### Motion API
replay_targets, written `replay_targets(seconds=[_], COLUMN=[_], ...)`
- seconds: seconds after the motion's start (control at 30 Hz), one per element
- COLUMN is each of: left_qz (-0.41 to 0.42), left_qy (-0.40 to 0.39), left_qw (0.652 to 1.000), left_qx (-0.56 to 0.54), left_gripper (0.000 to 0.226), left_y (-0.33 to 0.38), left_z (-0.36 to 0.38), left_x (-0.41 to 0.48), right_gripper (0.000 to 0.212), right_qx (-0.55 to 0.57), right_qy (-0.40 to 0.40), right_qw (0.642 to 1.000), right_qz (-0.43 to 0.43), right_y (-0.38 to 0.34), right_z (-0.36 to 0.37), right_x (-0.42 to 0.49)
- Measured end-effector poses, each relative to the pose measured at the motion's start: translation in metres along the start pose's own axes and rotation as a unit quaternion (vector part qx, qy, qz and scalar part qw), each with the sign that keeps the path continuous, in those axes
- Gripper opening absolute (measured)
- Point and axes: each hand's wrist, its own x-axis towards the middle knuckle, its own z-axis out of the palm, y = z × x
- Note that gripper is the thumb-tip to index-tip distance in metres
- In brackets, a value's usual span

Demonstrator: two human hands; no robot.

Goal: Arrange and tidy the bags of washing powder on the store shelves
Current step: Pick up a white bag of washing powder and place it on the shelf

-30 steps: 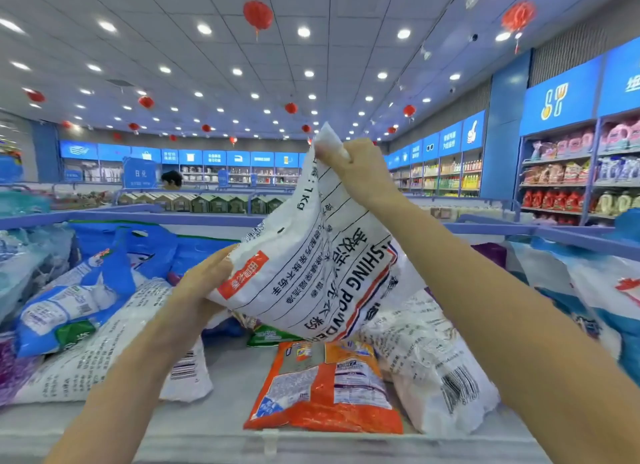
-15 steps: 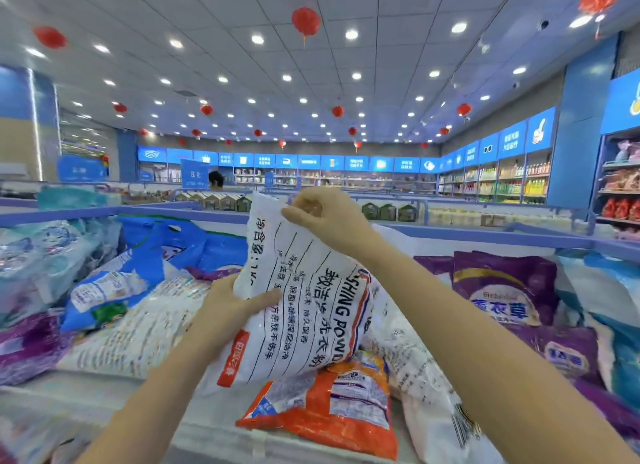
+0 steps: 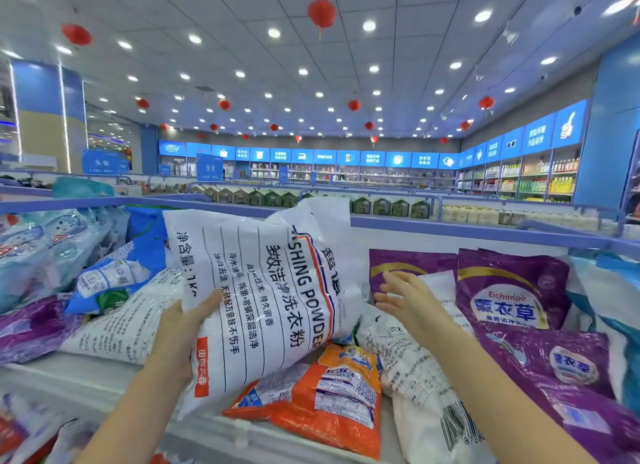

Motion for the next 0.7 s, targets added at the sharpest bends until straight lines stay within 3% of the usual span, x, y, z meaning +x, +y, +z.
replay_targets(seconds=[0.13,0.27,0.37,0.43,0.53,0.57,0.63,0.7], left_qz=[0.014,0.037,0.029,0.000,-0.068,-0.076,-0.085,-0.095], left_qy=[0.001,-0.036,-0.053,-0.083,-0.129,-0.140,-0.148,-0.159], left_qw=[0.997,0.991,0.987,0.980,0.966,0.964,0.965,0.962], left_qx=[-0.080,-0.126,-0.152,-0.179,-0.212,-0.215,-0.198,-0.200], left_gripper=[0.012,0.021,0.036,0.044,0.031,0.040,0.082,0.091], left_y=[0.005,0.011,0.009,0.004,-0.005,-0.006,-0.011,-0.016], left_z=[0.001,0.004,0.009,0.014,0.022,0.026,0.031,0.037], left_x=[-0.002,-0.004,-0.007,-0.010,-0.017,-0.020,-0.022,-0.027], right_gripper=[0.050,0.073,0.083,0.073,0.063,0.060,0.051,0.050], right_qx=[0.061,0.155,0.236,0.271,0.311,0.328,0.335,0.314], right_qy=[0.001,-0.007,-0.084,-0.150,-0.137,-0.116,-0.065,-0.031], right_qw=[0.996,0.976,0.944,0.933,0.936,0.935,0.939,0.949], right_qz=[0.066,0.155,0.214,0.183,0.087,0.071,0.047,0.023], right_y=[-0.001,0.021,0.030,0.029,0.021,0.017,0.008,-0.002], right_z=[0.020,0.031,0.036,0.041,0.042,0.042,0.037,0.030], right_x=[-0.007,-0.013,-0.016,-0.021,-0.019,-0.018,-0.015,-0.012])
